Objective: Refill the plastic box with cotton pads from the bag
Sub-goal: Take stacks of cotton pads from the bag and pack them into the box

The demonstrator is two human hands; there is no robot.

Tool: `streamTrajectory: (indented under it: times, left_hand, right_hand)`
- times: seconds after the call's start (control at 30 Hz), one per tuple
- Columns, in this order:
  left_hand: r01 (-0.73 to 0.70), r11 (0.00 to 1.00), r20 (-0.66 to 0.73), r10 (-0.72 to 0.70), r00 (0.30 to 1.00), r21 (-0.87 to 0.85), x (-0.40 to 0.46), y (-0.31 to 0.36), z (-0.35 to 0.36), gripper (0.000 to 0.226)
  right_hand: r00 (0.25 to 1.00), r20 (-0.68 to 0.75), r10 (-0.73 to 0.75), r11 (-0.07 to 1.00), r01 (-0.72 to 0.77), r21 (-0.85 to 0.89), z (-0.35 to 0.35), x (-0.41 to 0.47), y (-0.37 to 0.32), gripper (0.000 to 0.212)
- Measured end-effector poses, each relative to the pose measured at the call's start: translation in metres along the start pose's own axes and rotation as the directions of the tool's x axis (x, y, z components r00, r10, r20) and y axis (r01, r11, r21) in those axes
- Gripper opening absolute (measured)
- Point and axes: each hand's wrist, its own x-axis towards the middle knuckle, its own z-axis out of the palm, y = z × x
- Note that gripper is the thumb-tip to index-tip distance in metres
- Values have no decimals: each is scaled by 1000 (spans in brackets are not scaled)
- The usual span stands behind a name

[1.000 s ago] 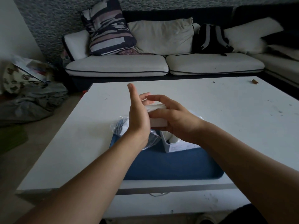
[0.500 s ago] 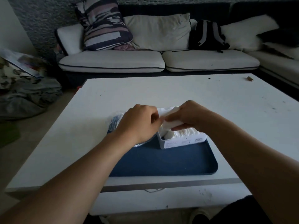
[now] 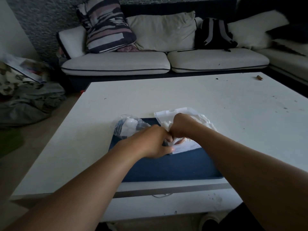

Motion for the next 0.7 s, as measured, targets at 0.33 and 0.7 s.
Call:
streamTrajectory:
  times: [0.33,0.7]
  left_hand:
    - [-61,998,40,62,997,-14,-1,-4,4,22]
    - [-87,996,85,86,993,8,-3,-8,7,35]
  right_hand:
    - [996,80,-32,991,42,-125,-3,5,4,39]
    - [990,-136,-38,997,28,-77,16,6,1,30]
